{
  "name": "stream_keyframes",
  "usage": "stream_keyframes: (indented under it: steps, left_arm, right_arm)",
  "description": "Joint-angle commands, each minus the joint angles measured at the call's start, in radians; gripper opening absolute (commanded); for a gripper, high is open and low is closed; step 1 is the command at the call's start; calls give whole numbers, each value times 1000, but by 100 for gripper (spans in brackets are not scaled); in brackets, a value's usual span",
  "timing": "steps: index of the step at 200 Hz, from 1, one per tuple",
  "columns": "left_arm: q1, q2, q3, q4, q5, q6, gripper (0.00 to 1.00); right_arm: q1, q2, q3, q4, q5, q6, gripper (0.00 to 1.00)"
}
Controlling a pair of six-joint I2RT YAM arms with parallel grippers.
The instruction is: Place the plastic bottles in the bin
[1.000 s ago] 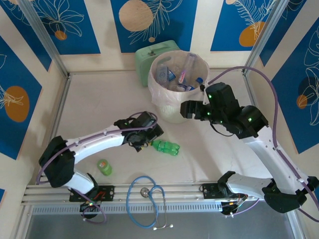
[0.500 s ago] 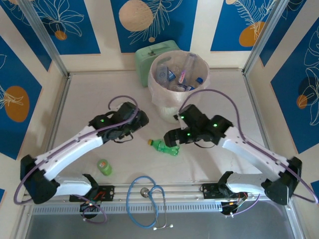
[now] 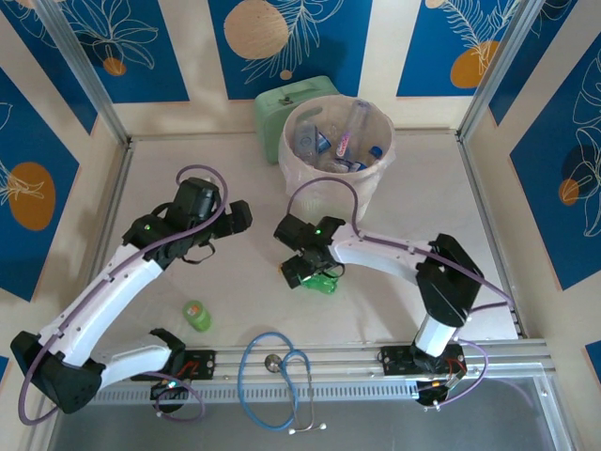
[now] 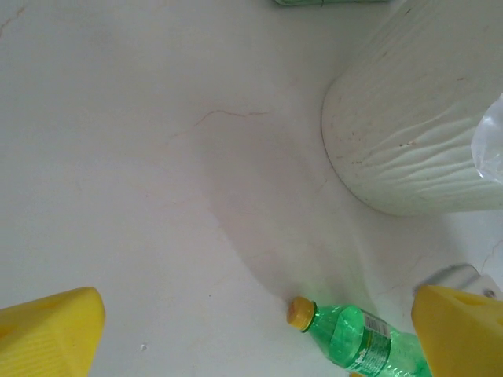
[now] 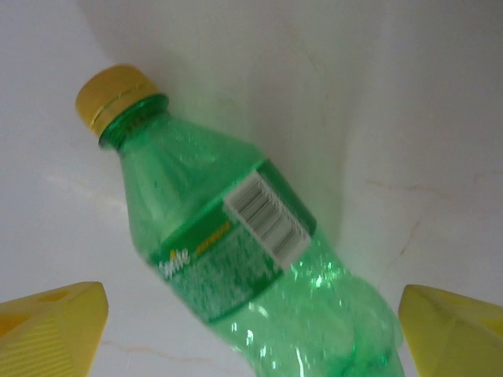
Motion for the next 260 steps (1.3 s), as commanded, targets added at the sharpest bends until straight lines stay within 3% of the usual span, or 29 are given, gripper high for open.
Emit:
stream_keyframes:
  steps: [1,23,53,103,133,166,223,260]
  left_arm:
    - [26,-27,22,-38,38,72,100]
    - [49,-39,0,-40,45,61,100]
    - [81,-55,-20,-25,80,52,100]
    - [114,-56,-40,-4,116,46,100]
    - [125,-55,-51,12,137,33,99]
    - [132,-65,-63,5,133,28,99]
    - [145,-70,-48,-6,133,29,98]
    - [152,-78,-9,-6,113,48,98]
  right_arm:
    - [4,45,31,-46,39,-34,96]
    - [9,104,64,-76,55,-39,95]
    - [18,107,35,-53,-29,-31,94]
    - [18,93,-18,-34,-86,29,81]
    - [17,129,-5,-37,-87,46,80]
    - [26,124,4,-31,-77,56,66]
    - [83,-13,37,-82,-55,98,57]
    - [127,-183,217,-183,-16,100,57]
